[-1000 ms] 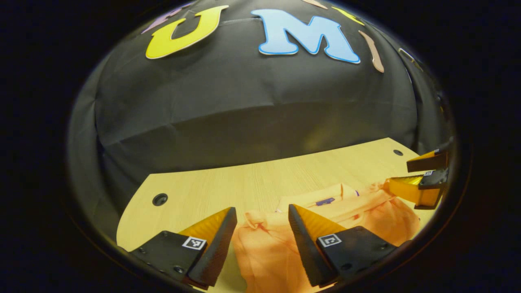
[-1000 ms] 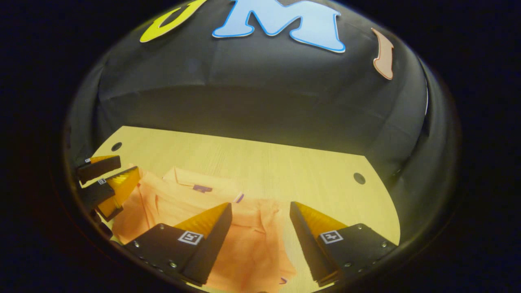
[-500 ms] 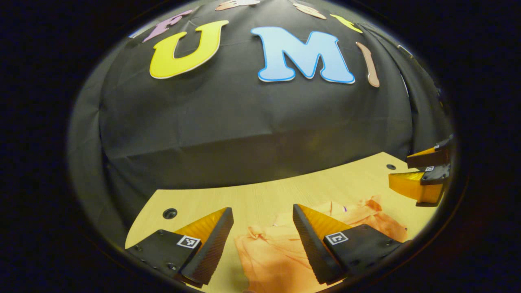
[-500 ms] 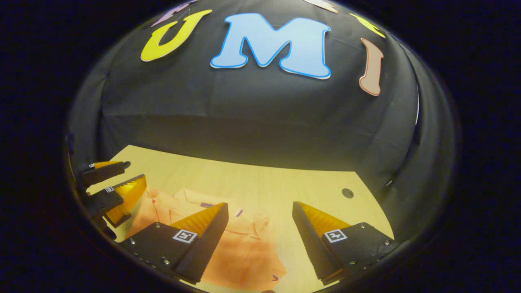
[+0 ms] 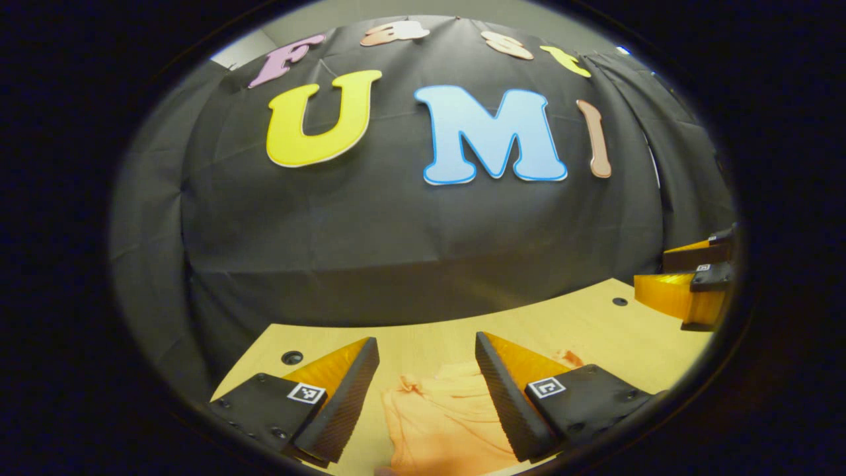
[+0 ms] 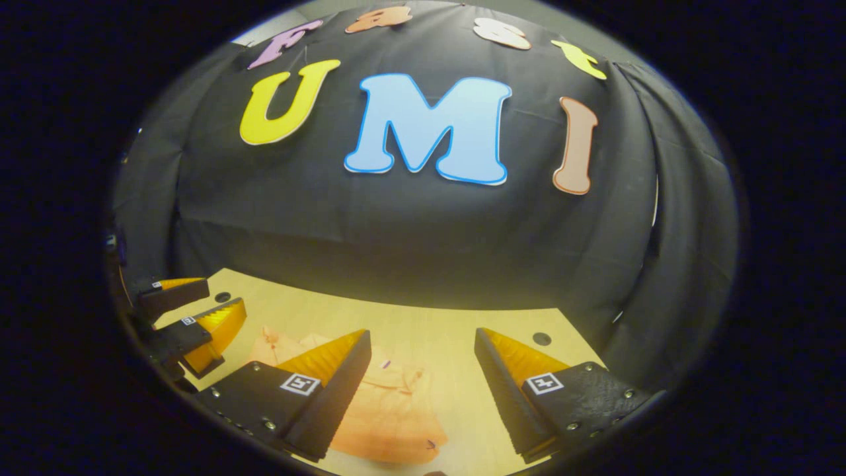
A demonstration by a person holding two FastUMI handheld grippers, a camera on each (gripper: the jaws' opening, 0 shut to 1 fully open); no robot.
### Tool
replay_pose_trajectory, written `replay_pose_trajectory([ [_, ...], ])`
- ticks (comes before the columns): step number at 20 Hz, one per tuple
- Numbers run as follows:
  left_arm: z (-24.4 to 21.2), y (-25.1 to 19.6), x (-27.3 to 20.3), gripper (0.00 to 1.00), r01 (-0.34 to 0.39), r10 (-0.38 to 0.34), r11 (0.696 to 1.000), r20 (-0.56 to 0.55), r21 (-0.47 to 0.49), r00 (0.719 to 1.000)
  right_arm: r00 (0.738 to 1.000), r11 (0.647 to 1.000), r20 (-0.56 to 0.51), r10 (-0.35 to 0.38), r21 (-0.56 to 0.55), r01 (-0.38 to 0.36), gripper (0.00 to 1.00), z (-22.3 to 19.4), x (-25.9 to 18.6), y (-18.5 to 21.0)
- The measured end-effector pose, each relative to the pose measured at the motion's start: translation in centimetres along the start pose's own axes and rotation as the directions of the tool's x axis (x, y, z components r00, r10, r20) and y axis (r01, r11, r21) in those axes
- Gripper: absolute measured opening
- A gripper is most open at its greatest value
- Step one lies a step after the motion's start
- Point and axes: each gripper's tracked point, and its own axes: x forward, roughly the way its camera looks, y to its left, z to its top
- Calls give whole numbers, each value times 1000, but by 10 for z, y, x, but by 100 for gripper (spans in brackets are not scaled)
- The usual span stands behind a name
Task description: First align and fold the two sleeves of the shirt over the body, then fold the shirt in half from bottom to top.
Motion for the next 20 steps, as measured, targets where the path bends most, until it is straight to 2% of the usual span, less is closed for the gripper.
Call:
replay_pose_trajectory([
  [2,10,-7,-22,99,3,-3,1000,24,-13,1000,1000,1000,28,4,11,-4,98,5,-17,-5],
  [3,15,-10,-33,99,5,-4,1000,31,-21,999,999,1000,41,-4,14,3,98,5,-26,-9],
  [4,20,-13,-43,95,4,-3,1000,43,-30,999,998,1000,58,-9,17,8,97,8,-35,-12],
  [8,35,-25,-86,99,-3,7,999,76,-55,997,993,1000,118,-18,-3,18,97,11,-77,-26],
  [9,36,-27,-97,95,-8,12,998,78,-55,997,991,1000,135,-20,-8,21,97,15,-89,-28],
  [10,38,-28,-107,99,-17,21,998,84,-52,996,988,1000,153,-21,-12,23,97,16,-100,-33],
  [13,38,-35,-137,95,-42,45,999,90,-32,995,983,1000,184,-17,-11,19,97,15,-132,-45],
  [14,38,-38,-148,99,-50,52,998,92,-24,994,981,1000,193,-15,-7,16,96,15,-142,-49],
  [16,40,-45,-169,95,-68,69,998,99,-15,993,979,1000,206,-7,-1,8,97,12,-157,-56],
  [17,39,-48,-180,99,-78,79,997,102,-14,992,979,1000,204,-4,-1,4,97,8,-163,-62],
  [20,42,-60,-203,99,-93,95,995,111,-22,989,977,1000,214,-2,2,2,97,2,-180,-74],
])
